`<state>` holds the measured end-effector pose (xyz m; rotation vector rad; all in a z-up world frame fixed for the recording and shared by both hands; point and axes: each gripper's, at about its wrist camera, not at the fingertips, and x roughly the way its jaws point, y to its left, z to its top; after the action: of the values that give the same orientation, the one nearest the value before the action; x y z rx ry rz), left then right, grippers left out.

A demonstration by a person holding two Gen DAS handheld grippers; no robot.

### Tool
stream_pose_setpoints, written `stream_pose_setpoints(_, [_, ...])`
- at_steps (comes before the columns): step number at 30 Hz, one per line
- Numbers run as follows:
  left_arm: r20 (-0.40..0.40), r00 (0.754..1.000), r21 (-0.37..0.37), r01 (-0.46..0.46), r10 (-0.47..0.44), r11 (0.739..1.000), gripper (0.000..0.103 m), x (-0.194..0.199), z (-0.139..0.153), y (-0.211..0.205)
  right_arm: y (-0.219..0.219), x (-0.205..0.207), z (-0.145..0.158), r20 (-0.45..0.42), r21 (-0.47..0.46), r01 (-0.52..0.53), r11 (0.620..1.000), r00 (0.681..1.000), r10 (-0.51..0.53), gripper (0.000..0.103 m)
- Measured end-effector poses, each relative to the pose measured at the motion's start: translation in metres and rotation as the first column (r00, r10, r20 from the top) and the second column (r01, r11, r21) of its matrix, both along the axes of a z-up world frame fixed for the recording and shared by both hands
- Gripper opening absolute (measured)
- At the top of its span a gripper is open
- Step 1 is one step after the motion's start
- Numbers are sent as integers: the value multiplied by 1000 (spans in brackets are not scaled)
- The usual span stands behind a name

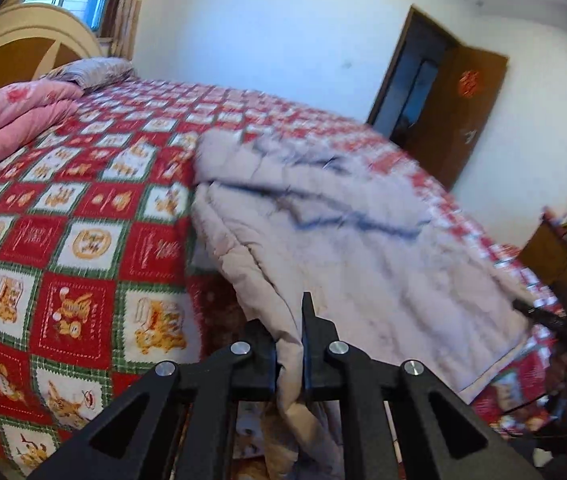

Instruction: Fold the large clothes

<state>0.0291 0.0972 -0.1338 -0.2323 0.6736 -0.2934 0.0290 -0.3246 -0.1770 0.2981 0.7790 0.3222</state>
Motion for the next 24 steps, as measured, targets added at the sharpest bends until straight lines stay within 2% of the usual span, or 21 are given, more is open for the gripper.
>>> stream_pose_setpoints(4, [69, 997, -27, 30, -28, 999, 7, -15, 32, 6, -2, -18, 23, 54, 15, -14, 1000, 998, 14, 11])
stream_pose_setpoints(9, [144, 989, -55, 24, -16, 998, 7, -27, 66, 19, -7, -39, 61, 146, 37, -20, 999, 989, 15, 11])
stream_pose_setpoints(11, [179, 984, -36, 23, -16, 999, 7, -22, 75, 19, -9, -42, 75, 187, 53, -3, 999, 982, -7, 11])
stream_pose_setpoints(13, [200, 980, -8, 13, -11, 1000, 7, 2, 78, 16, -9, -35, 88, 221, 45, 16, 999, 975, -25, 11])
stream_pose_setpoints(15, [200, 980, 12, -5, 2, 1000, 8, 33, 76, 16, -6, -13, 99, 246, 30, 33, 999, 968, -39, 10])
stream_pose_setpoints(17, [203, 979, 13, -17, 14, 1000, 8, 66, 74, 19, -7, 27, 105, 254, 35, 52, 998, 965, -59, 10])
stream_pose_setpoints(18, [204, 979, 18, -30, 26, 999, 12, 85, 73, 21, -9, 44, 107, 252, 41, 58, 997, 966, -66, 10])
stream_pose_setpoints(20, [202, 978, 7, -47, 44, 999, 12, 109, 74, 22, -7, 74, 114, 256, 40, 70, 997, 964, -78, 10])
stream_pose_setpoints(22, [185, 980, 39, -74, 66, 996, 16, 137, 75, 19, -2, 104, 118, 256, 17, 88, 996, 963, -89, 10])
stream_pose_setpoints(24, [163, 983, 16, -89, 86, 996, 18, 157, 75, 20, 3, 134, 120, 254, 3, 103, 995, 962, -101, 10])
